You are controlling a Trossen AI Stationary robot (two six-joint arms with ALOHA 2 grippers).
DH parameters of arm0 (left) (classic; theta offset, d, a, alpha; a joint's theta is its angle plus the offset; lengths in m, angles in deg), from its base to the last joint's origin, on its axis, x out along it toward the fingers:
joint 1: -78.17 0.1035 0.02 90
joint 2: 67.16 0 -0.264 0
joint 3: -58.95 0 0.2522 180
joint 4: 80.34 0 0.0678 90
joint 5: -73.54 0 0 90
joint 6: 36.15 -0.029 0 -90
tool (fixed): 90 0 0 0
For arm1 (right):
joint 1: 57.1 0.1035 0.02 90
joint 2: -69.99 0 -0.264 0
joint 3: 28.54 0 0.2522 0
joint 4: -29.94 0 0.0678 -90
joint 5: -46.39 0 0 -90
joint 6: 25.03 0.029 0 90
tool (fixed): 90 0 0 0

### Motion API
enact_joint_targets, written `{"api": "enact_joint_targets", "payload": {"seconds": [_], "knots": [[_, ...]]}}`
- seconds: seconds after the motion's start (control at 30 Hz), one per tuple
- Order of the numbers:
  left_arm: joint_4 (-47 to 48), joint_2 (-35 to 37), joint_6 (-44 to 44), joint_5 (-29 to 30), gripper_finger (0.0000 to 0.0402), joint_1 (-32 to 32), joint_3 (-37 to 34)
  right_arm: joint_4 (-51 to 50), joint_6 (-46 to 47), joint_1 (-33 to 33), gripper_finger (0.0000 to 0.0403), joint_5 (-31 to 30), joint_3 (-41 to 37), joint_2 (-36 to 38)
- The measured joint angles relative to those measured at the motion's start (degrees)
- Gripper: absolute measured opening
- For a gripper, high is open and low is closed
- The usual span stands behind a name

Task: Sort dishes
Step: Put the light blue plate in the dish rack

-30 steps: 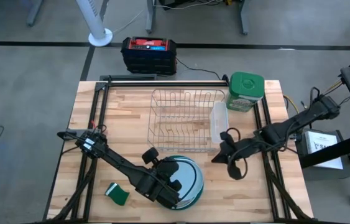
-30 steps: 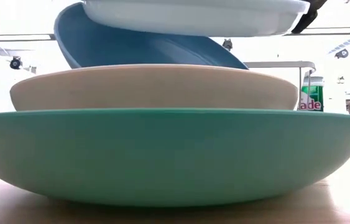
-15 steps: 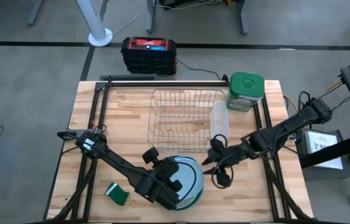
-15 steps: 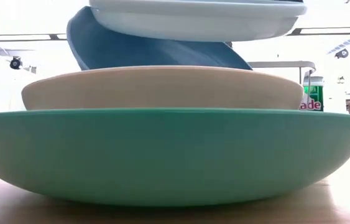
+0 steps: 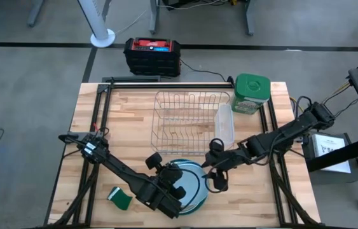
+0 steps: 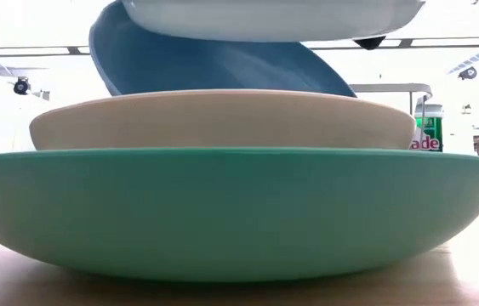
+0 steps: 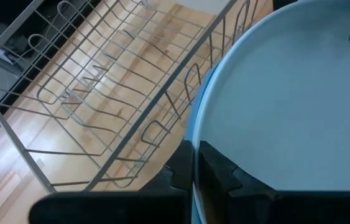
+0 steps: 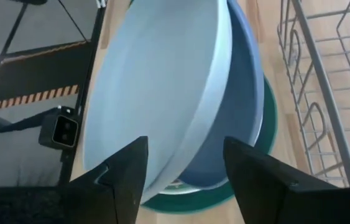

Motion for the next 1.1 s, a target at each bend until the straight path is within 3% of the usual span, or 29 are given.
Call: {"api": "enact_joint_targets", "payload": {"seconds": [0.1, 0.37, 0.53, 0.87, 1.1], "knots": [[-0.05, 0.0, 0.0, 0.0, 0.0003, 0.0, 0.0, 0.98, -0.97, -0.02, 0.0156, 0.06, 0.0, -0.11], [-0.95, 0.0, 0.77, 0.72, 0.0009, -0.28, 0.02, 0.38, -4.33, -0.62, 0.0014, -2.53, -0.15, -1.81], [-1.51, 0.0, 4.0, -1.07, 0.0028, -0.26, 0.02, -1.99, -5.14, -0.72, 0.001, -7.01, -0.1, -1.41], [-0.85, 0.24, 6.19, -0.18, 0.0125, -1.03, 0.2, -2.57, -12.28, -0.13, 0.0002, -11.29, 0.07, 0.72], [-0.34, 0.44, 5.24, 2.86, 0.0171, -1.29, 0.2, -0.41, -22.19, 3.57, 0.0002, -25.62, 0.09, 0.79]]}}
